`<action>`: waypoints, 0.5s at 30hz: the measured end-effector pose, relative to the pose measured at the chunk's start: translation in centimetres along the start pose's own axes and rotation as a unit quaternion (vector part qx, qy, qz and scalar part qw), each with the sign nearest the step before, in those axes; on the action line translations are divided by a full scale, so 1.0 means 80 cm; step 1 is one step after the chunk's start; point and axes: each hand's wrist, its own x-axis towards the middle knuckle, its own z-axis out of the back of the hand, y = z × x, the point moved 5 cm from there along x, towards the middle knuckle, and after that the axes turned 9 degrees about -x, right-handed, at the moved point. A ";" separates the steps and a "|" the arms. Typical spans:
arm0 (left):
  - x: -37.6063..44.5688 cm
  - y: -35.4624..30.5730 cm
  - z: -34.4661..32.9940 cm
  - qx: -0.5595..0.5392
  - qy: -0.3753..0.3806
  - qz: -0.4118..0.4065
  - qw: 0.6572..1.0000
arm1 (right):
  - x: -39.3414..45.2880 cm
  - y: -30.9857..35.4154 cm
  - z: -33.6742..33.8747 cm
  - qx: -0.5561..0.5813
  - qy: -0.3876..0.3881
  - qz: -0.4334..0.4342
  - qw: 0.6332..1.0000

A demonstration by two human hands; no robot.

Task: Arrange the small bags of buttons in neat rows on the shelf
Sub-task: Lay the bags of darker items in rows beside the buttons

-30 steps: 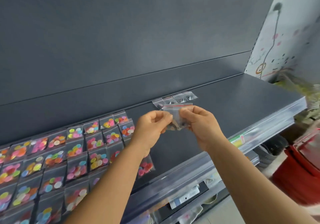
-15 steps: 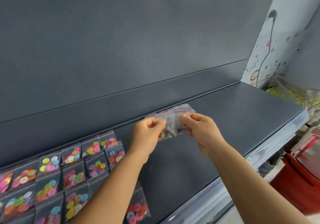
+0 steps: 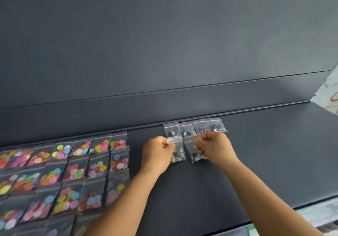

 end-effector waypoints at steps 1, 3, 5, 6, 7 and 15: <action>-0.002 -0.003 -0.001 0.036 -0.013 -0.008 0.999 | 0.003 0.000 -0.001 -0.024 0.006 0.011 1.000; -0.006 -0.009 0.000 0.107 -0.041 -0.019 0.993 | 0.005 0.002 0.000 -0.092 0.014 0.046 0.995; -0.013 -0.014 0.002 0.174 -0.063 -0.039 0.982 | 0.005 0.003 0.000 -0.162 0.018 0.097 0.982; -0.017 -0.017 0.002 0.199 -0.068 -0.056 0.976 | 0.004 0.003 0.001 -0.185 0.019 0.125 0.975; -0.021 -0.020 0.000 0.216 -0.064 -0.077 0.971 | 0.002 0.004 0.002 -0.199 0.025 0.156 0.967; -0.040 -0.021 -0.025 0.264 0.042 -0.158 0.950 | -0.010 0.002 -0.008 -0.233 0.084 0.270 0.931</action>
